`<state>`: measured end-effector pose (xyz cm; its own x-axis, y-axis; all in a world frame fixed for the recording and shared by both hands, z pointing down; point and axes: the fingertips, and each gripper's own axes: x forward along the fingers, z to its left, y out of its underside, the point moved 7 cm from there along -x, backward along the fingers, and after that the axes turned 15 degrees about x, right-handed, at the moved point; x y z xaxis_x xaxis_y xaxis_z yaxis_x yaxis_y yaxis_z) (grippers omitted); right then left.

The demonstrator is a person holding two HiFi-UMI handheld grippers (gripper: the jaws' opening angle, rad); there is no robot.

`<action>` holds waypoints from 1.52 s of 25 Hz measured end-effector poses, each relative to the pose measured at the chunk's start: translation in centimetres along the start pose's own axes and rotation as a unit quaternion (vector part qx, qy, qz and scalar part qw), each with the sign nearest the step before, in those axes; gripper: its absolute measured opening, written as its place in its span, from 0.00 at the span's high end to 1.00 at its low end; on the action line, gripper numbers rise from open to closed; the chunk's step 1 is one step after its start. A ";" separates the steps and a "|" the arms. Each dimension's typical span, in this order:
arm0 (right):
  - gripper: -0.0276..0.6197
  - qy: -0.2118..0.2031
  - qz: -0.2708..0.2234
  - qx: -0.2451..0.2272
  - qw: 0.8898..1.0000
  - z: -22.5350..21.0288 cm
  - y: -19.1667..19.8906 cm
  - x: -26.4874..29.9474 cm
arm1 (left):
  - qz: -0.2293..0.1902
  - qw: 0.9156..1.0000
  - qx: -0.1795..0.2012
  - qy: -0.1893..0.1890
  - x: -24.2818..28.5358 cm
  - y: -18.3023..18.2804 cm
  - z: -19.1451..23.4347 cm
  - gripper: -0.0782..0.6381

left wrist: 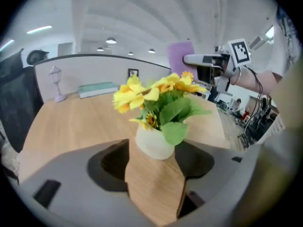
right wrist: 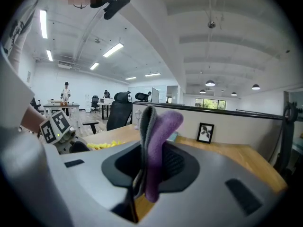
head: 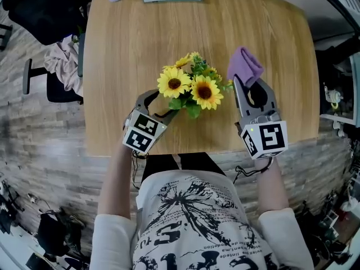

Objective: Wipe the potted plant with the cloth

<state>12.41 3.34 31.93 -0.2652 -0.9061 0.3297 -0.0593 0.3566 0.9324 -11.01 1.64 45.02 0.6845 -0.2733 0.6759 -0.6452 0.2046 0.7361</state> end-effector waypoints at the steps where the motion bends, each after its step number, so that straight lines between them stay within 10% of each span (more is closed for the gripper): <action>1: 0.83 -0.003 -0.002 0.000 1.000 0.4 -0.3 0.0 | -0.008 1.000 -0.014 -0.013 -0.9 -0.1 0.1 0.50; 7: 0.83 -0.006 -0.011 -0.003 1.000 2.9 -1.4 0.2 | -0.023 0.995 -0.085 -0.057 -4.7 -0.8 1.9 0.88; 12: 0.83 -0.003 -0.027 -0.009 1.000 5.2 -2.3 0.1 | -0.095 0.987 -0.102 -0.074 -8.3 -3.0 3.8 0.89; 16: 0.83 -0.005 -0.037 -0.005 0.999 7.1 -3.3 0.2 | -0.141 0.980 -0.045 -0.133 -11.9 -5.8 5.3 0.89; 24: 0.83 -0.010 -0.066 0.001 0.998 9.4 -5.8 0.4 | -0.261 0.943 0.011 -0.206 -18.2 -10.3 7.6 0.89; 38: 0.84 -0.015 -0.089 0.003 0.996 9.4 -8.2 0.4 | -0.303 0.916 0.045 -0.258 -22.8 -12.7 9.3 0.88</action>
<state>3.72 2.17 23.07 -0.2787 -0.9478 0.1551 -0.1136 0.1929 0.9746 -21.52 -3.45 19.91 0.6889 -0.7246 0.0192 -0.2404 -0.2034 0.9491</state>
